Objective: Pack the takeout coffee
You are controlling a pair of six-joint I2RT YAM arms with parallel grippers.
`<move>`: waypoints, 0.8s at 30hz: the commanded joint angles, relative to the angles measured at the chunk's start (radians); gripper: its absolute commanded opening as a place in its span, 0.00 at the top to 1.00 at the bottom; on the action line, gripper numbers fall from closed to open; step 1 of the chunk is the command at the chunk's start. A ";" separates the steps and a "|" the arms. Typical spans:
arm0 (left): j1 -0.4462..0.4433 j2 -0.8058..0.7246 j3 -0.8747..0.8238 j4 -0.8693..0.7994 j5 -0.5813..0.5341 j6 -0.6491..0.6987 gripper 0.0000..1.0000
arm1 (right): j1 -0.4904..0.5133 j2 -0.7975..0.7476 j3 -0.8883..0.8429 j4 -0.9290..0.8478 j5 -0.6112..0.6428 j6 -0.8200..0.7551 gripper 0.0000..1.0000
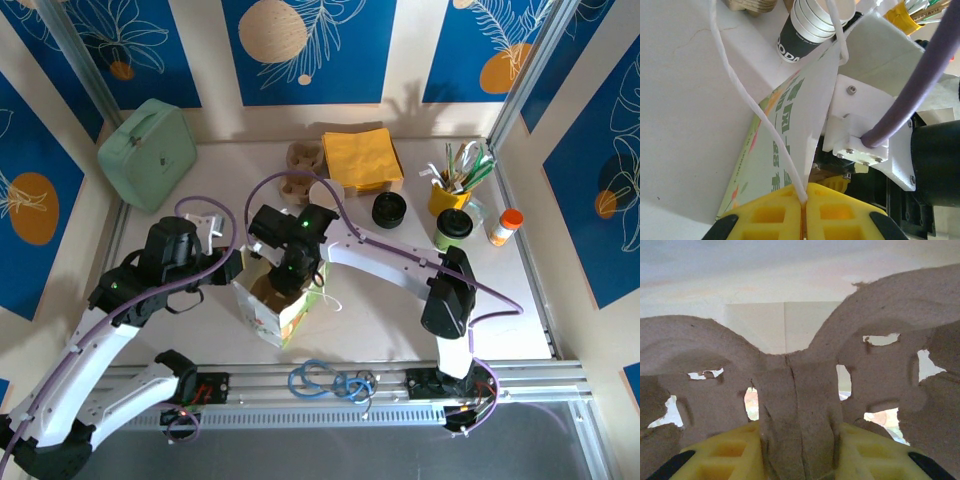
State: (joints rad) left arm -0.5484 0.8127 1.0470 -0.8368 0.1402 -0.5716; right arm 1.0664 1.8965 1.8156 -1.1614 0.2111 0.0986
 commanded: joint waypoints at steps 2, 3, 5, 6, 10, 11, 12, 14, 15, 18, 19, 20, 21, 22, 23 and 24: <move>-0.006 -0.018 -0.016 0.022 -0.004 -0.014 0.91 | -0.005 0.029 -0.027 0.011 -0.023 0.024 0.66; -0.006 -0.019 -0.016 0.023 -0.005 -0.014 0.91 | -0.003 0.034 -0.030 0.014 -0.019 0.024 0.66; -0.006 -0.019 -0.017 0.024 -0.010 -0.016 0.91 | -0.003 0.043 -0.033 0.014 -0.012 0.027 0.66; -0.007 -0.019 -0.018 0.024 -0.010 -0.016 0.91 | -0.004 0.048 -0.034 0.015 -0.012 0.028 0.66; -0.007 -0.017 -0.020 0.022 -0.011 -0.016 0.91 | -0.003 0.059 -0.041 0.022 -0.005 0.037 0.66; -0.006 -0.017 -0.022 0.024 -0.011 -0.016 0.91 | -0.003 0.061 -0.045 0.025 -0.003 0.040 0.66; -0.007 -0.017 -0.022 0.025 -0.010 -0.016 0.91 | -0.002 0.063 -0.048 0.028 -0.002 0.044 0.66; -0.006 -0.018 -0.024 0.027 -0.010 -0.017 0.91 | -0.002 0.071 -0.051 0.031 -0.001 0.049 0.66; -0.006 -0.018 -0.025 0.027 -0.010 -0.016 0.91 | -0.002 0.076 -0.053 0.031 0.000 0.051 0.66; -0.006 -0.020 -0.028 0.027 -0.011 -0.016 0.91 | 0.001 0.089 -0.060 0.033 0.009 0.053 0.66; -0.006 -0.021 -0.030 0.028 -0.013 -0.017 0.91 | 0.002 0.091 -0.064 0.035 0.011 0.054 0.66; -0.006 -0.020 -0.031 0.026 -0.013 -0.016 0.91 | 0.002 0.094 -0.068 0.038 0.011 0.055 0.66; -0.007 -0.022 -0.031 0.026 -0.014 -0.017 0.91 | 0.003 0.096 -0.072 0.041 0.011 0.053 0.66; -0.006 -0.022 -0.033 0.026 -0.017 -0.017 0.91 | 0.003 0.098 -0.078 0.043 0.011 0.053 0.66; -0.006 -0.023 -0.034 0.026 -0.016 -0.016 0.91 | 0.001 0.100 -0.082 0.045 0.011 0.055 0.66; -0.007 -0.024 -0.035 0.025 -0.017 -0.016 0.91 | 0.003 0.102 -0.085 0.050 0.011 0.056 0.66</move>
State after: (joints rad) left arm -0.5484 0.8059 1.0233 -0.8223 0.1211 -0.5766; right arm 1.0664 1.9759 1.7508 -1.1110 0.2207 0.1326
